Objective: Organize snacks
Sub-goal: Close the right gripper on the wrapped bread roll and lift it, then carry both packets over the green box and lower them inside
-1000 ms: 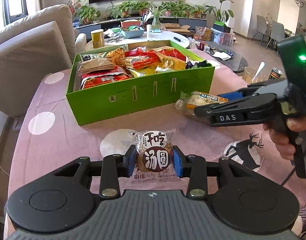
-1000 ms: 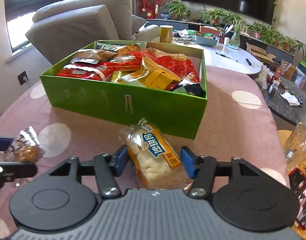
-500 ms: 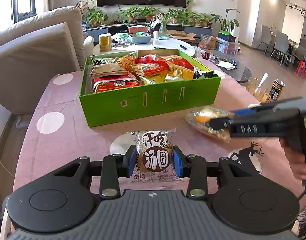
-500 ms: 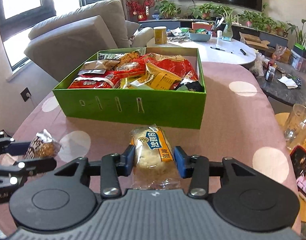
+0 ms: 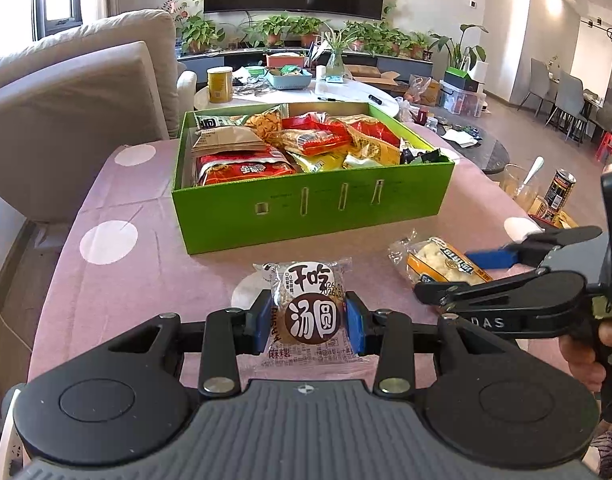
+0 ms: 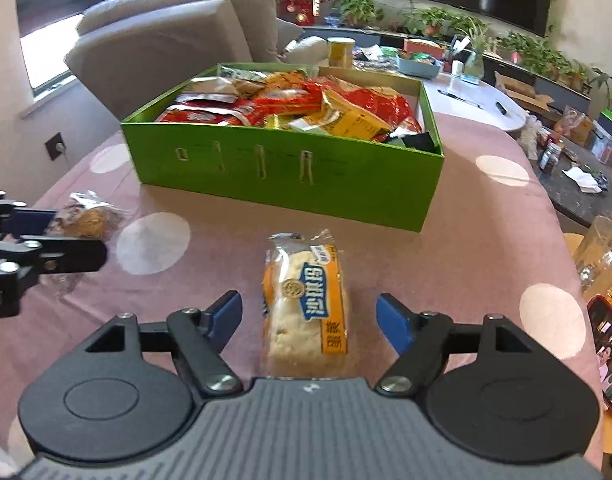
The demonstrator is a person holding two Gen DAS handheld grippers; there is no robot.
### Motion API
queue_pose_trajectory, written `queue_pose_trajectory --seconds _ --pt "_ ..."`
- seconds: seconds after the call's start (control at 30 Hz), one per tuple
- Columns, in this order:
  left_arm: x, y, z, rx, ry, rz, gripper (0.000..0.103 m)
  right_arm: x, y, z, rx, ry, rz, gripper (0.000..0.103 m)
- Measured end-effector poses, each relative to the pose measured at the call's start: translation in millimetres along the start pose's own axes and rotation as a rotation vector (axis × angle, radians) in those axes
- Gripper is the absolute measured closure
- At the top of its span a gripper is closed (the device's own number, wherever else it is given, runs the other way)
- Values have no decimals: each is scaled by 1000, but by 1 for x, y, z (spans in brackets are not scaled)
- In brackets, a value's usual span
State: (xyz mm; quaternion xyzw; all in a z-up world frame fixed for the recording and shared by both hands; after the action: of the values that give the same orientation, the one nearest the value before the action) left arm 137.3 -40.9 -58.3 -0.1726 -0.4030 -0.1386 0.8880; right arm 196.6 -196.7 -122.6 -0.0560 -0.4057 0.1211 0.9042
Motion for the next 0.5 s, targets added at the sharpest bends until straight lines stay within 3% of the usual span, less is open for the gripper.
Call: queue_pose_trajectory --seconds 0.13,0.5 --pt "6 0 0 3 -11 -6 68 -1 -1 0 19 14 -22 24" --pt "36 -9 3 -3 -72 -40 68 31 -16 37 46 -117 -105 24"
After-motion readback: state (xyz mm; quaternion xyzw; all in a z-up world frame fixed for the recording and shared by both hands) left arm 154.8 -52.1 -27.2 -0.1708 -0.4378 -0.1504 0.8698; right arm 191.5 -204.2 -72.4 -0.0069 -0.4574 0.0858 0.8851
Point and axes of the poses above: each gripper's, at about its wrist camera, not at the fingertips, and z roughly against the way its jaws point, y to its left, x to its top, the point moved 7 cm from there along -z, roughly the way its jaws point, and after that the axes turned 13 degrees about -x, right-handed, at the moved point
